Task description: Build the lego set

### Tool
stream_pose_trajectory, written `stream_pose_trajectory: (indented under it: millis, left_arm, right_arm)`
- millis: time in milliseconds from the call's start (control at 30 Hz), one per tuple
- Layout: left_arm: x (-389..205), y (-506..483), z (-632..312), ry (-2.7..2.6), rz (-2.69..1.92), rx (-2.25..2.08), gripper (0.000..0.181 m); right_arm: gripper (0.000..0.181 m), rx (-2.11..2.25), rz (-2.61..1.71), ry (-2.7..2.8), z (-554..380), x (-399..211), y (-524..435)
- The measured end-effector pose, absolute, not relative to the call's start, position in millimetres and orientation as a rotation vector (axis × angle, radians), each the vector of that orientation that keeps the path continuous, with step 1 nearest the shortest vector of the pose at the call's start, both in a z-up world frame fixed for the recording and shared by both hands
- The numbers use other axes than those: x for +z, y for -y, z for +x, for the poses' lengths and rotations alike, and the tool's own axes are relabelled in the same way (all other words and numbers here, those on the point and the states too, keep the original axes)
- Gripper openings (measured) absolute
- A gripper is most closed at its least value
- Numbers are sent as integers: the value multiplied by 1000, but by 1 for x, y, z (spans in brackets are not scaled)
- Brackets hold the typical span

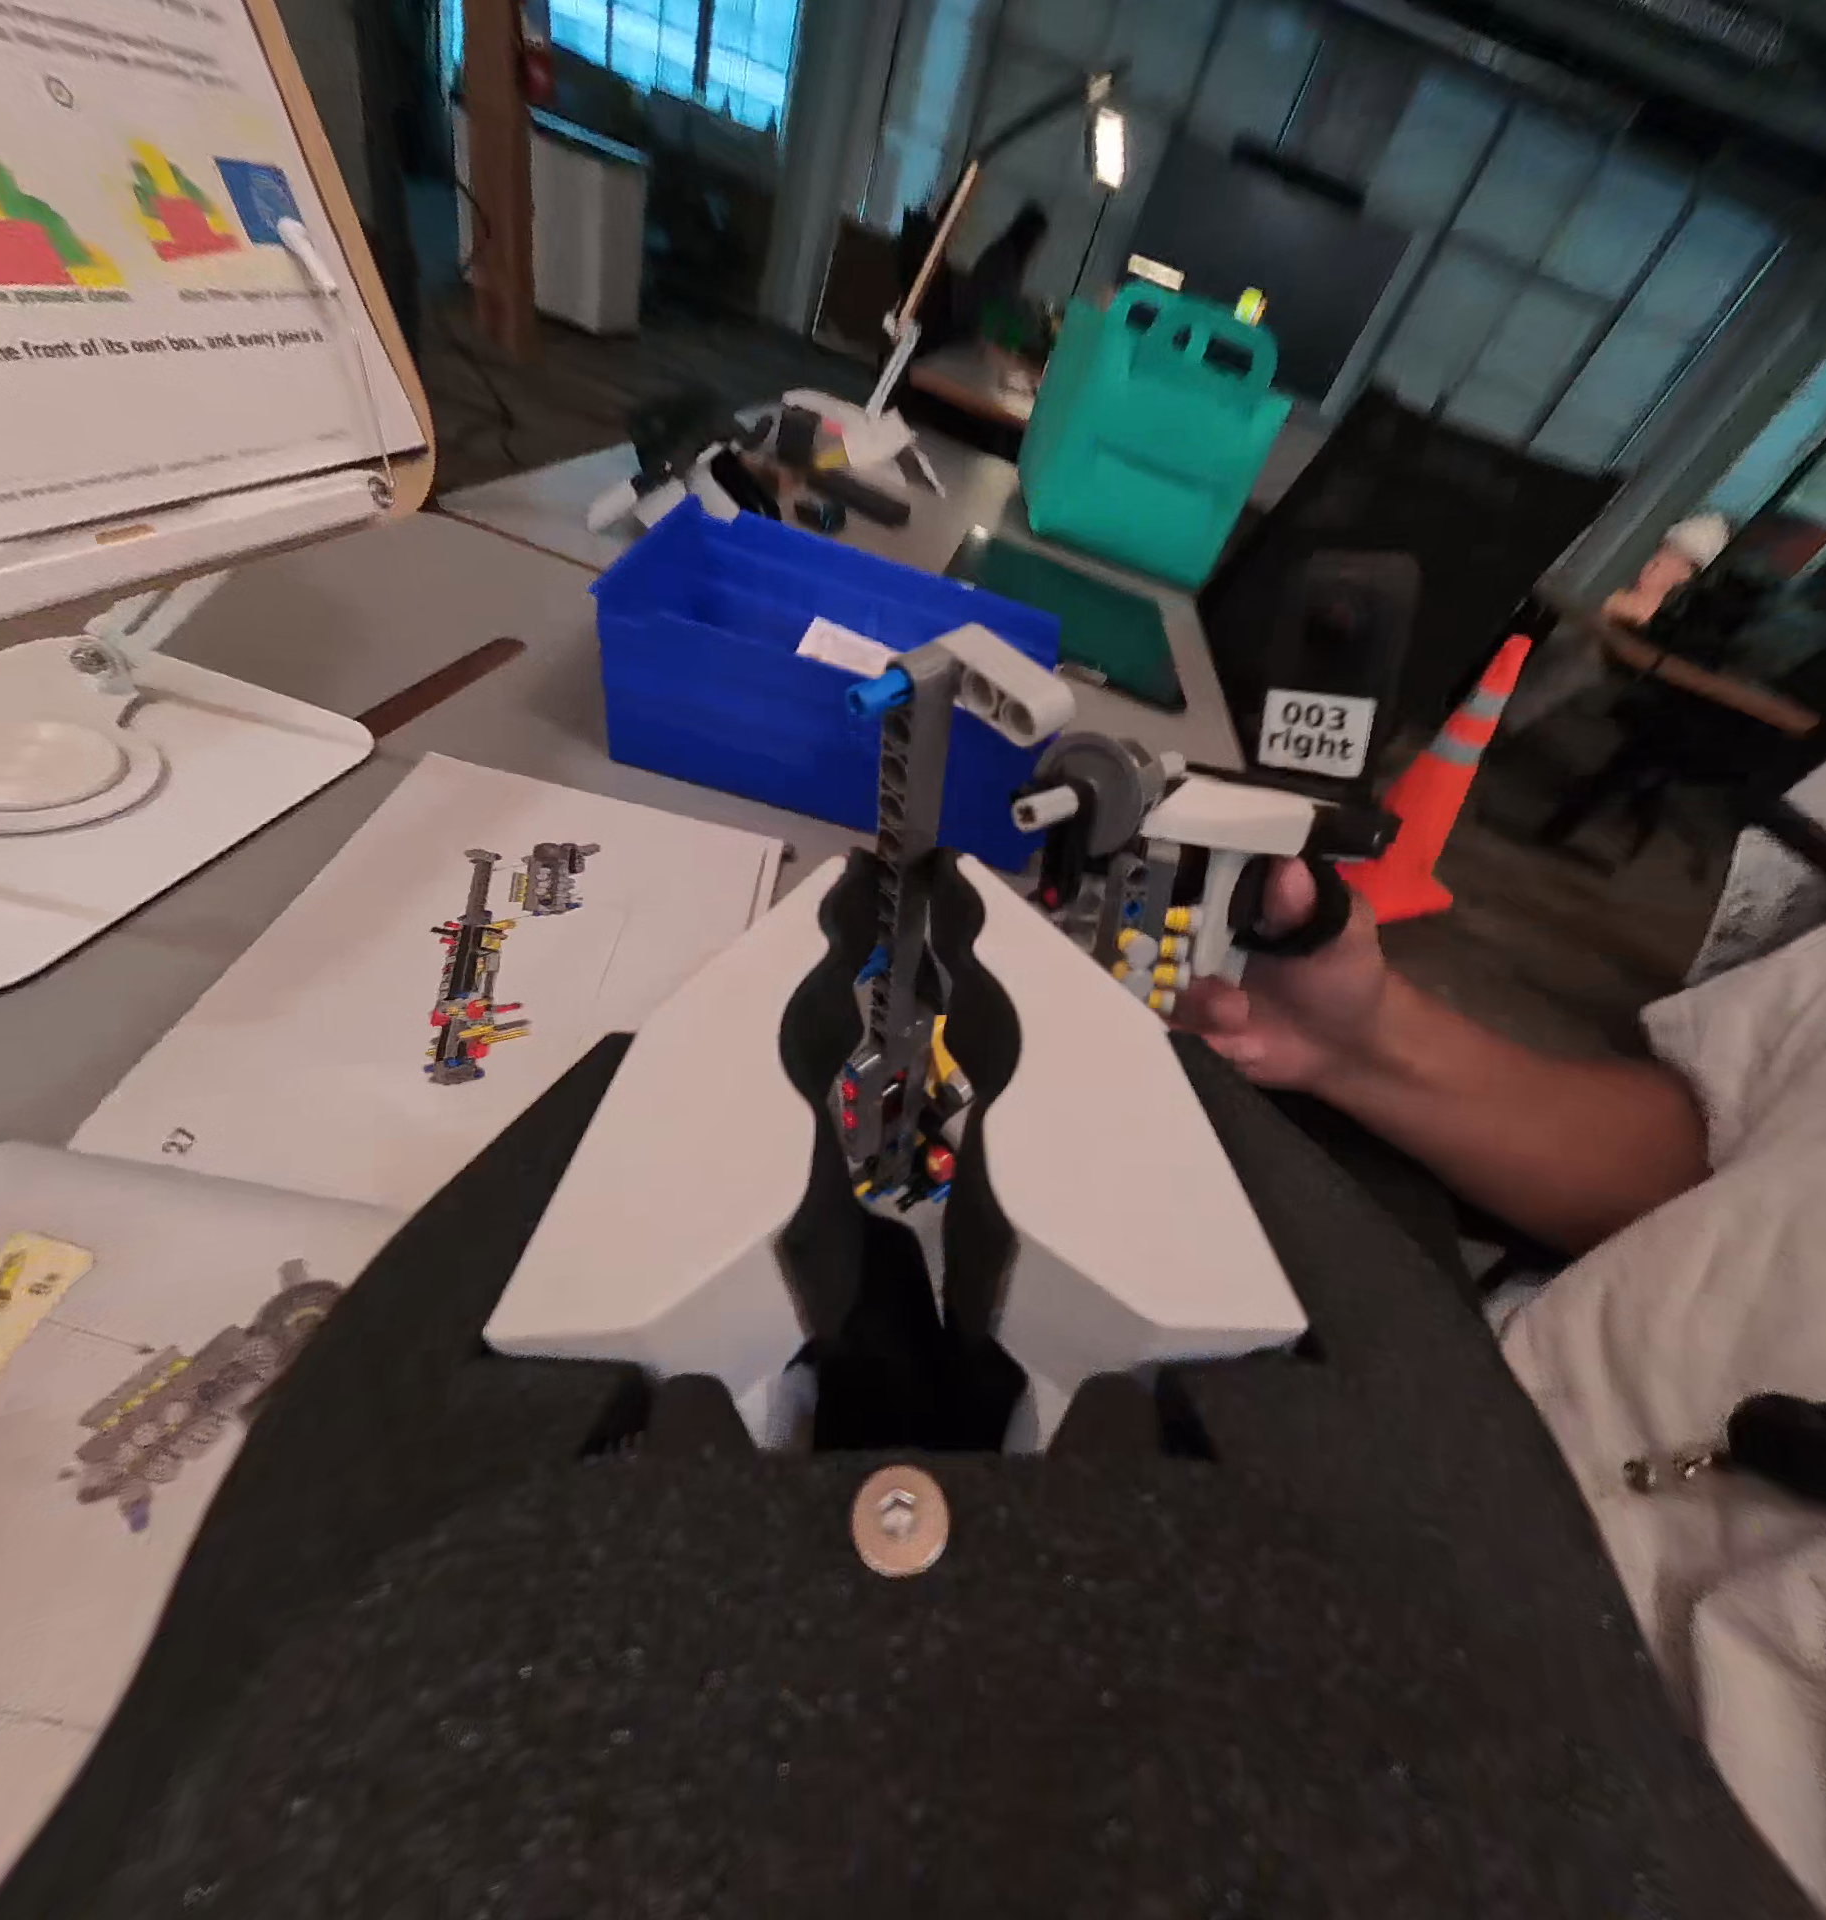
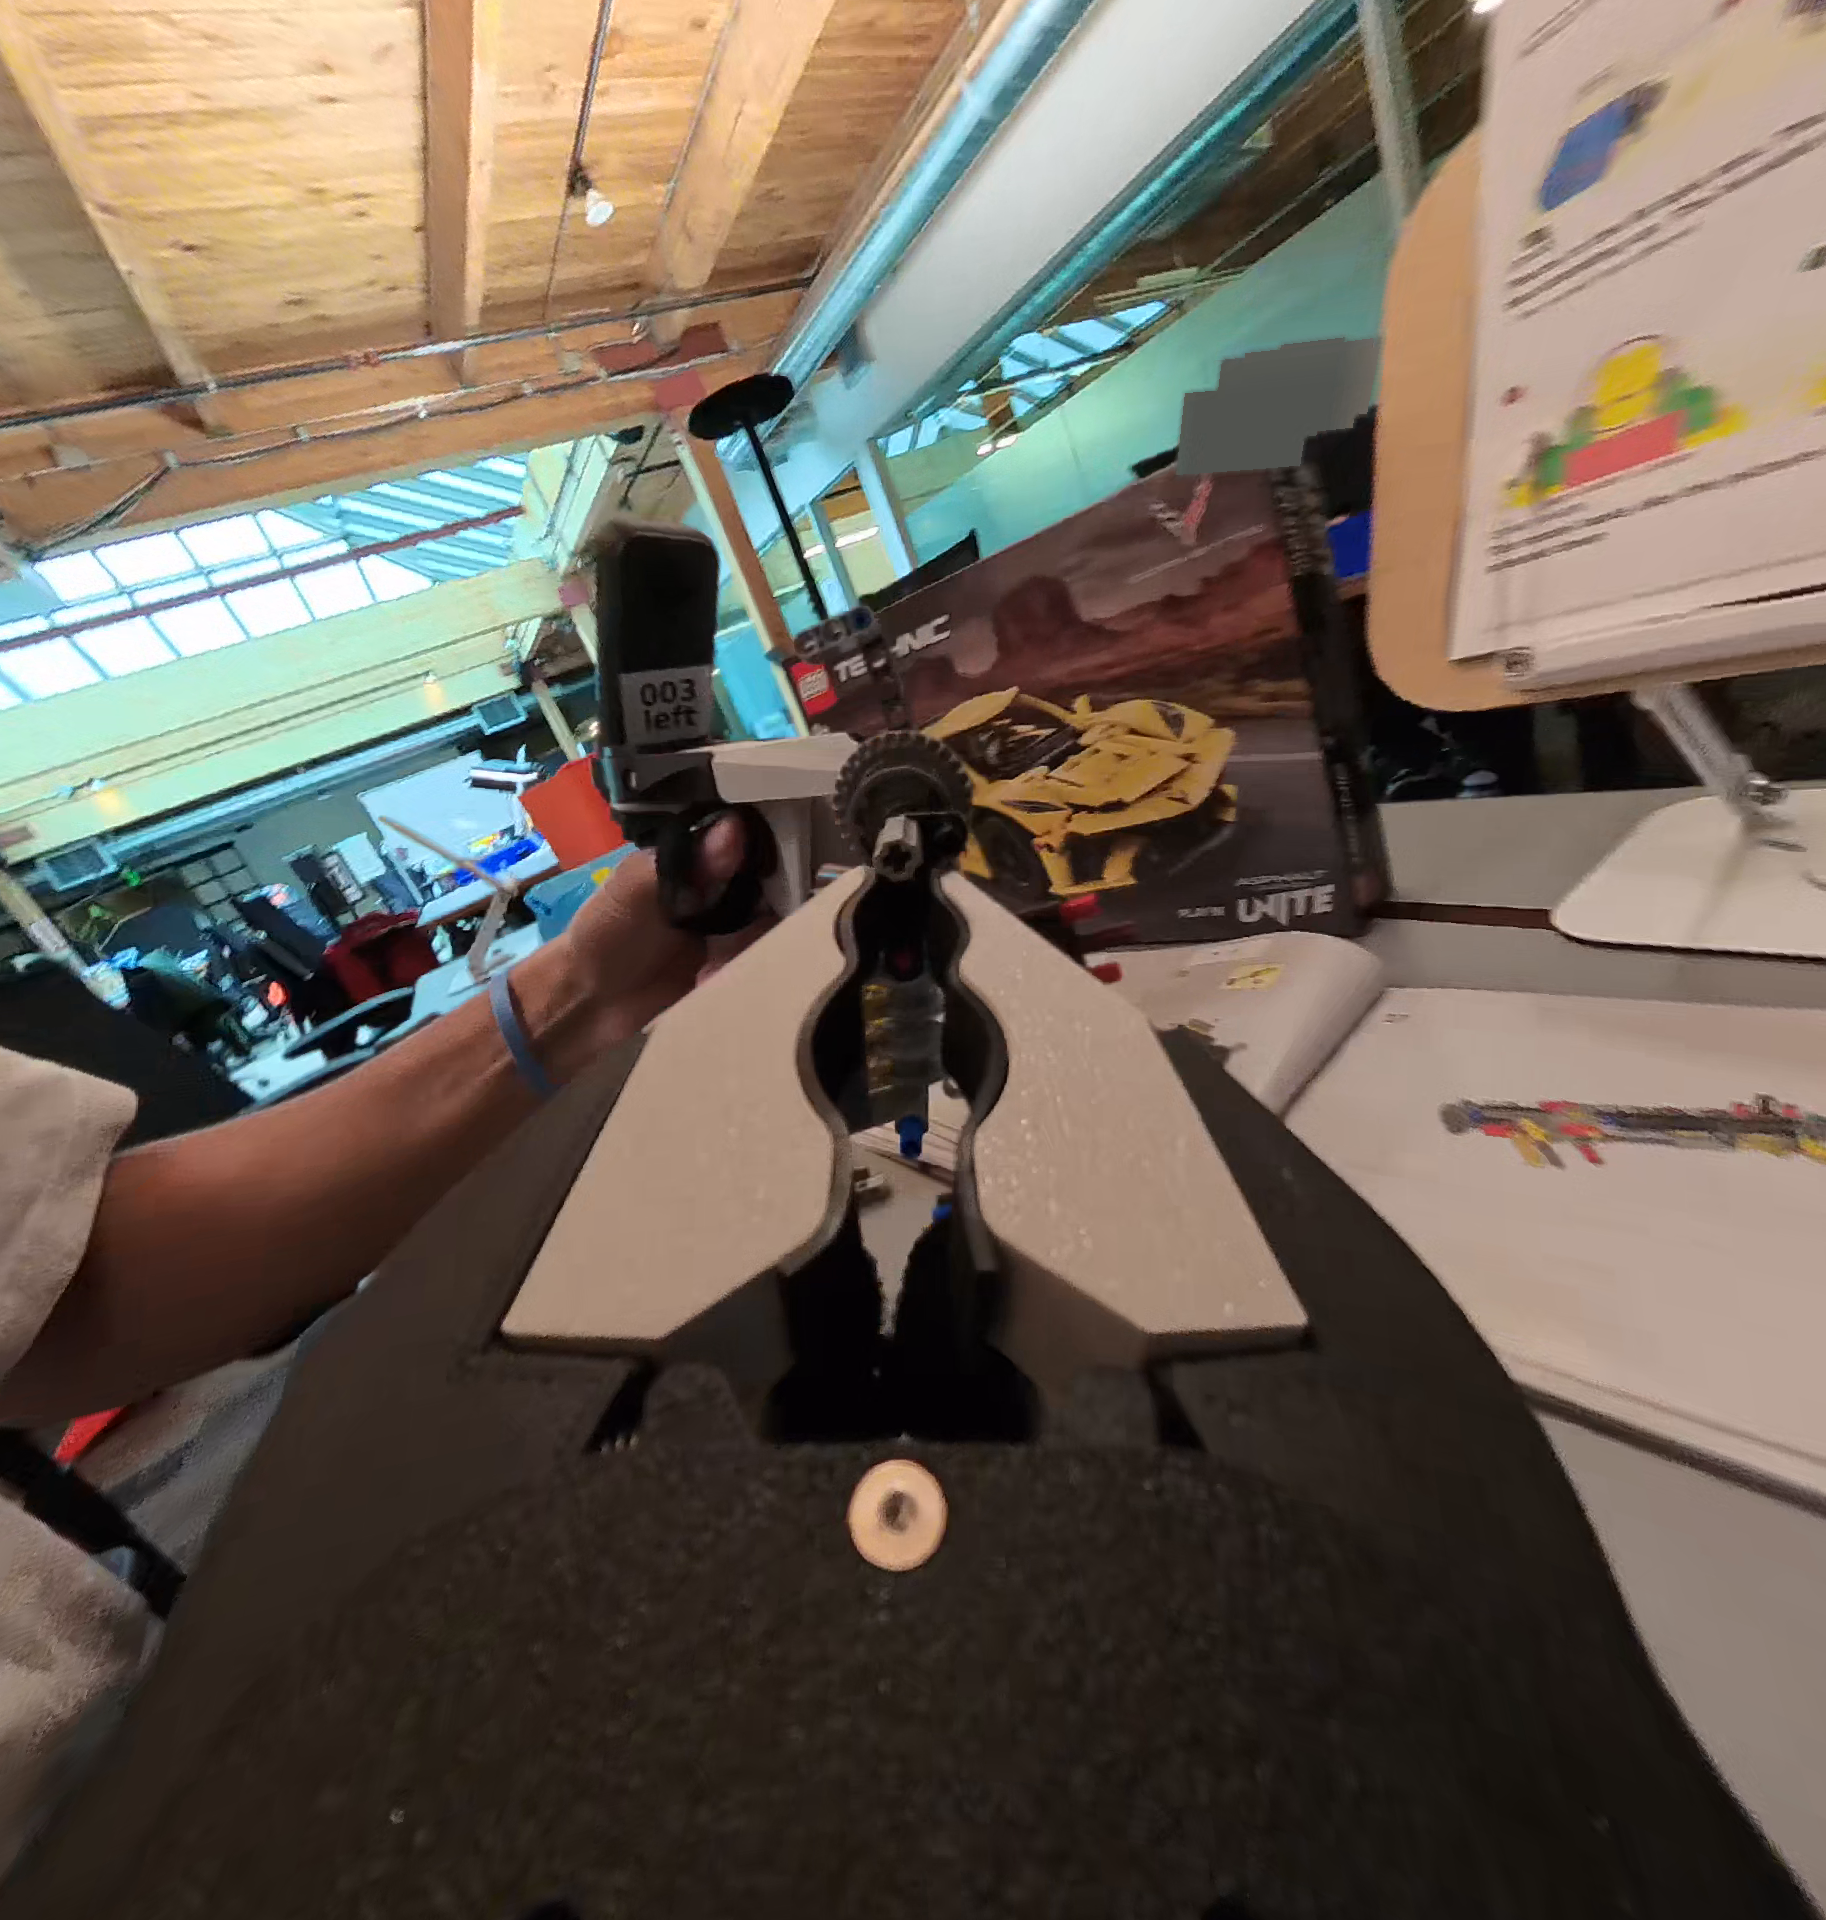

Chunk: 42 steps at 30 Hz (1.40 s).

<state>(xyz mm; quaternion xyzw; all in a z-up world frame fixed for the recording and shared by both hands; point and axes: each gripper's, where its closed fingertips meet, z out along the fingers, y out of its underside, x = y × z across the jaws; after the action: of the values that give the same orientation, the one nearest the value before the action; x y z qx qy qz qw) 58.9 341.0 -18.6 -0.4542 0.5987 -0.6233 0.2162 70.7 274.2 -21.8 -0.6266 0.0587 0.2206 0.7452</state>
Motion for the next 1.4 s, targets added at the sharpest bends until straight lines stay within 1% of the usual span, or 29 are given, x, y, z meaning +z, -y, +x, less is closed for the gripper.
stream_pose_trajectory:
  millis: [133,300,667,1233,1400]
  left_arm:
    - [-24,-344,46,-1572,-1289,-1754,9]
    - [-26,-344,34,-1545,-1280,-1790,9]
    - [-38,-351,31,-1463,-1306,-1854,8]
    - [-39,-352,22,-1492,-1186,-1683,9]
    - [-38,-335,12,-1587,-1123,-1864,9]
  right_arm:
    - [6,341,-1442,-23,53,-10,-296]
    - [7,311,-1503,39,39,-9,-309]
    - [6,466,-1440,-59,38,-18,-315]
    - [6,509,-1454,-116,31,-14,-322]
    - [6,732,-1381,-134,21,-11,-319]
